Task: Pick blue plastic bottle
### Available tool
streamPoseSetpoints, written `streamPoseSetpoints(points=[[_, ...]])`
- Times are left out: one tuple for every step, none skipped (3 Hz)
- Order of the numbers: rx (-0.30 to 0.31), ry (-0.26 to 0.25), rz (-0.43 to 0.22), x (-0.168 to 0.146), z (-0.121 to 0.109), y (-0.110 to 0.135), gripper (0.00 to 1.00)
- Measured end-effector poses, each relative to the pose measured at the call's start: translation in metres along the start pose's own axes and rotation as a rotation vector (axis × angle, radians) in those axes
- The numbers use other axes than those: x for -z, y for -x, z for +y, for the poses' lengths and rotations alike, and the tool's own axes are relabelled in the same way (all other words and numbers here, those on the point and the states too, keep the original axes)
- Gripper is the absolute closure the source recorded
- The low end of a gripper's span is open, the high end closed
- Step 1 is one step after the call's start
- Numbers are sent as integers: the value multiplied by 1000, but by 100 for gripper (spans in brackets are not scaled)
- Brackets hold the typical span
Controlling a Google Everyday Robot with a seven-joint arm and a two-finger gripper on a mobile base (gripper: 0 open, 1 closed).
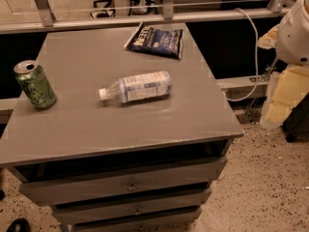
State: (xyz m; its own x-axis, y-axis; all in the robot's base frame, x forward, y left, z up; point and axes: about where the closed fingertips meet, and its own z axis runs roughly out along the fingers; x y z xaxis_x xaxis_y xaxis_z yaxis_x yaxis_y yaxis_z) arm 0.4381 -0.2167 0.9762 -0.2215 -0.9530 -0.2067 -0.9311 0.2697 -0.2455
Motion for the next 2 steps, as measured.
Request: streamPoseSetpoints(points=[[0, 0, 0, 0, 0, 0, 0], [19, 4, -53, -9, -9, 14, 0]])
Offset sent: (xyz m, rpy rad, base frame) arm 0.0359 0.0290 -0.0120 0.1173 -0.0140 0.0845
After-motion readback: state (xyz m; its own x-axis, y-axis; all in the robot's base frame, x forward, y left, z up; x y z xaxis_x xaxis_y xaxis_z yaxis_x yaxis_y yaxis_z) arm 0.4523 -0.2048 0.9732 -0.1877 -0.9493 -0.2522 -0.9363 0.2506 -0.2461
